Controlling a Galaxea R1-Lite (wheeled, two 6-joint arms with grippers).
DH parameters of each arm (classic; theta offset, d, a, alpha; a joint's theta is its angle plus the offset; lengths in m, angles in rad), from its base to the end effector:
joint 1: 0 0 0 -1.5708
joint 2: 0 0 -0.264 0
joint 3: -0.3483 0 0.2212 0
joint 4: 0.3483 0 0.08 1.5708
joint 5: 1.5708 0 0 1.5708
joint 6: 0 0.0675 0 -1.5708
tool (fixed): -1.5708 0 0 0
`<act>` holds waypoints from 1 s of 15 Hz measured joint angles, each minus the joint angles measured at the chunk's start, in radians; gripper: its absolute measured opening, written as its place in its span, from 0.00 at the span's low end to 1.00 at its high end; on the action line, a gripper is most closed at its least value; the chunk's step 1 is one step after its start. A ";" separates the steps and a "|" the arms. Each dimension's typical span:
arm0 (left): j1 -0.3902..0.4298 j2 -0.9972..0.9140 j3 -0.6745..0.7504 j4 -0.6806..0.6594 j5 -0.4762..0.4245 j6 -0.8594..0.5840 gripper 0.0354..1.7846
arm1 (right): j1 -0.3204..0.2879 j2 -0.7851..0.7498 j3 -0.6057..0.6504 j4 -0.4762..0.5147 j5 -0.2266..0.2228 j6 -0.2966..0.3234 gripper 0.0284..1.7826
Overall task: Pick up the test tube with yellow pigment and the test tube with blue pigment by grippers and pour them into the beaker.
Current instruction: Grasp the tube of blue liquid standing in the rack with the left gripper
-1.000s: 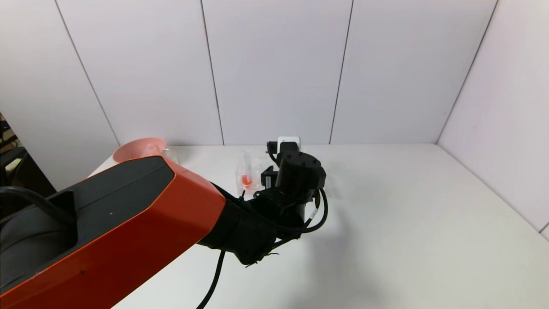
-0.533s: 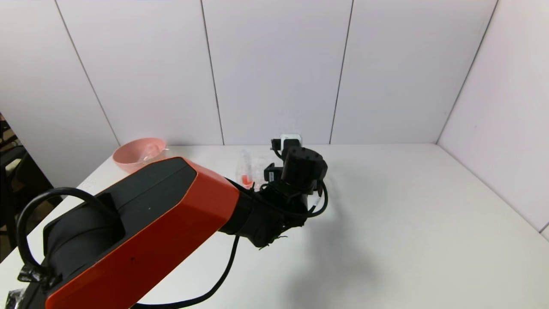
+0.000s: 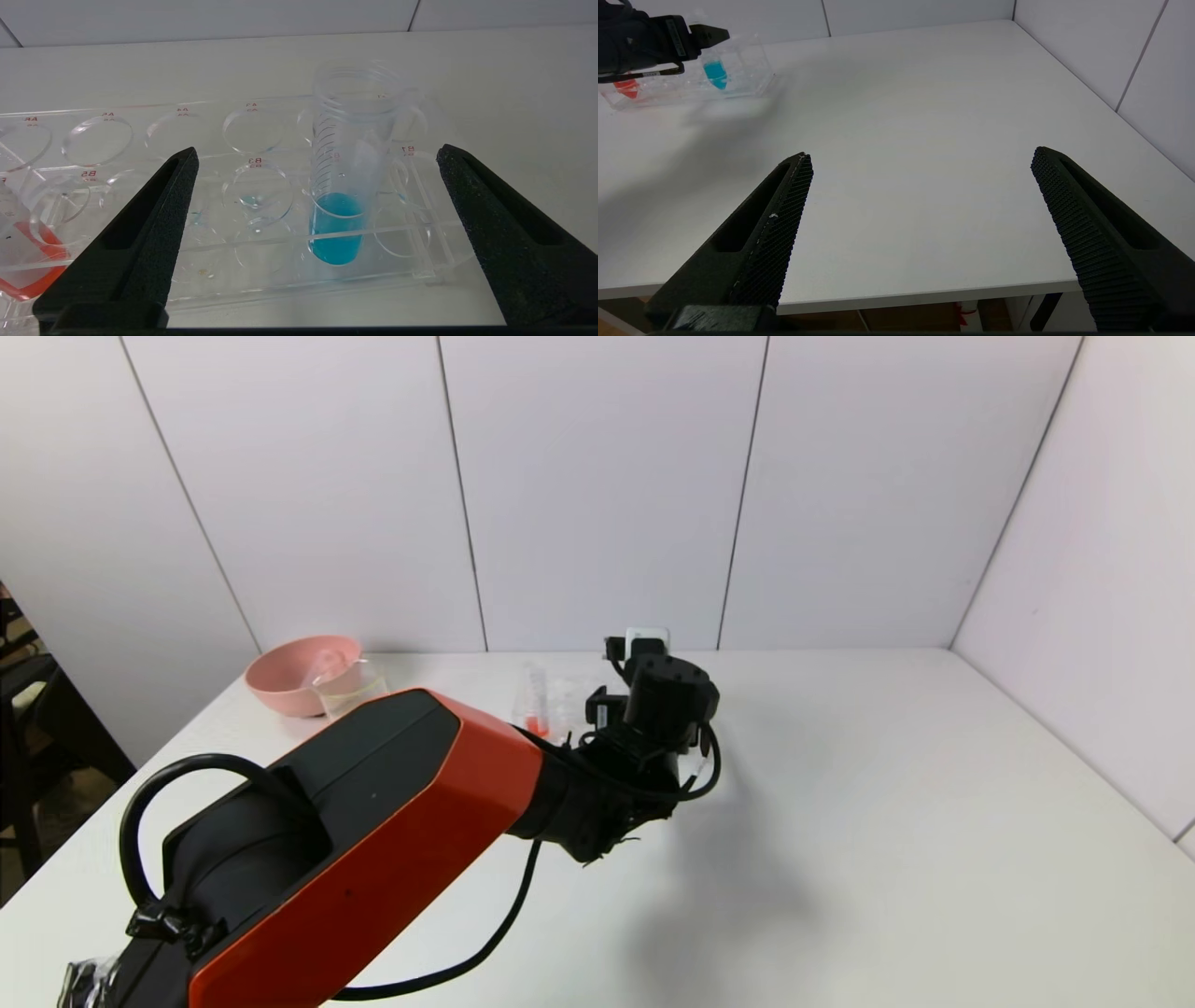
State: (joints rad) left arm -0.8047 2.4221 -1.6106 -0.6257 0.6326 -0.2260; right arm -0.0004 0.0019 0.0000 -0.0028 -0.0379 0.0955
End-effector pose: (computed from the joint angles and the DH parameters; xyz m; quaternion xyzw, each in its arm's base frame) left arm 0.3952 -0.3532 0.0503 -0.0512 0.0790 -0.0772 0.9926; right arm 0.0915 -0.0026 0.0757 0.0477 -0.0014 -0.0191 0.9987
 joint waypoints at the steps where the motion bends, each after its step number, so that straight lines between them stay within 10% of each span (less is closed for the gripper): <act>1: 0.001 0.004 -0.006 0.008 -0.001 0.000 1.00 | 0.000 0.000 0.000 0.000 0.000 0.000 0.96; 15: 0.039 0.082 -0.190 0.124 -0.005 0.000 1.00 | 0.000 0.000 0.000 0.000 0.000 0.000 0.96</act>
State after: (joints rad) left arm -0.7653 2.5040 -1.8006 -0.5013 0.6272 -0.2255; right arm 0.0000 0.0019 0.0000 -0.0028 -0.0379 0.0955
